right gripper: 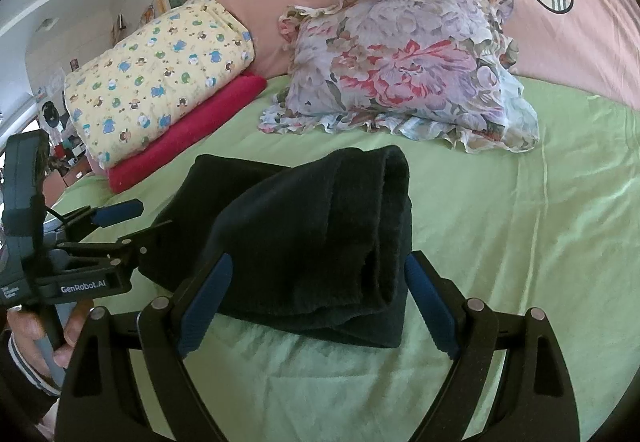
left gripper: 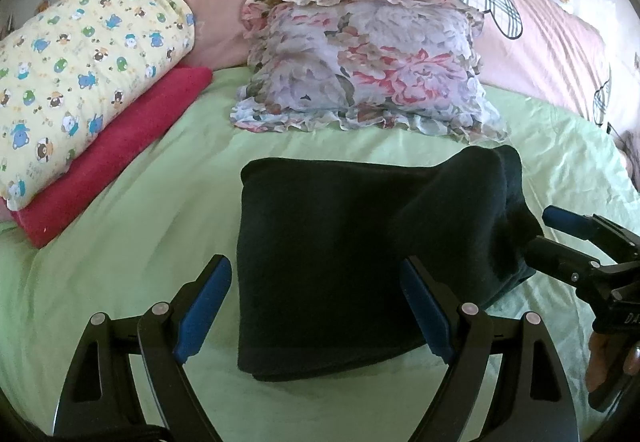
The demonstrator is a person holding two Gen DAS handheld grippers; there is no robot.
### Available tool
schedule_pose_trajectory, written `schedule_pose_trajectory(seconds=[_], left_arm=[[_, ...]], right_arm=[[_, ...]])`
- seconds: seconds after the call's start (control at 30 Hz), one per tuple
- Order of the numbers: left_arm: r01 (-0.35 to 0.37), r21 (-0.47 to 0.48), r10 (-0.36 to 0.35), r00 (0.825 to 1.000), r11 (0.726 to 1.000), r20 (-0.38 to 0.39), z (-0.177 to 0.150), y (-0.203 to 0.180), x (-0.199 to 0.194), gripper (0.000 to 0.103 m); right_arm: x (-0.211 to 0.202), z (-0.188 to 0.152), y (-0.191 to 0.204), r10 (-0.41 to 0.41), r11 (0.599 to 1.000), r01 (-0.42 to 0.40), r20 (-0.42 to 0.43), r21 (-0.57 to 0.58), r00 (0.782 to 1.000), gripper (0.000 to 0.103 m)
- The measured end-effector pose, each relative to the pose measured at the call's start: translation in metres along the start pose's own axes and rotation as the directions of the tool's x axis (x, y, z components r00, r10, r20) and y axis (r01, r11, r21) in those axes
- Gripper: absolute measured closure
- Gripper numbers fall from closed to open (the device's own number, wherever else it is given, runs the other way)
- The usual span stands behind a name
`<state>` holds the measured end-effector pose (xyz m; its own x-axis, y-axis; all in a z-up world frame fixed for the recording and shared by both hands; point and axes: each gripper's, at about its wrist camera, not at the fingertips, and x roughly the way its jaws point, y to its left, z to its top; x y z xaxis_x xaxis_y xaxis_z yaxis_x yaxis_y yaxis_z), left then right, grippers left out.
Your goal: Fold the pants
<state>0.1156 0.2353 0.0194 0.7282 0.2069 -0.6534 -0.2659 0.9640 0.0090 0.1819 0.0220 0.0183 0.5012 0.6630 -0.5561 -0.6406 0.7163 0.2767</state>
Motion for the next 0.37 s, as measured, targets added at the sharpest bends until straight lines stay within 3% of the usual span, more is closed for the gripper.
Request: schedule_pose_trajectory(seconds=[0.37], left_arm=[[-0.001, 0.000, 0.001, 1.000, 1.000, -0.015, 0.0016, -0.0093, 0.0009, 0.016]], right_arm=[[0.0018, 0.0039, 0.0037, 0.020, 1.000, -0.020, 0.002, 0.012, 1.000, 0.015]])
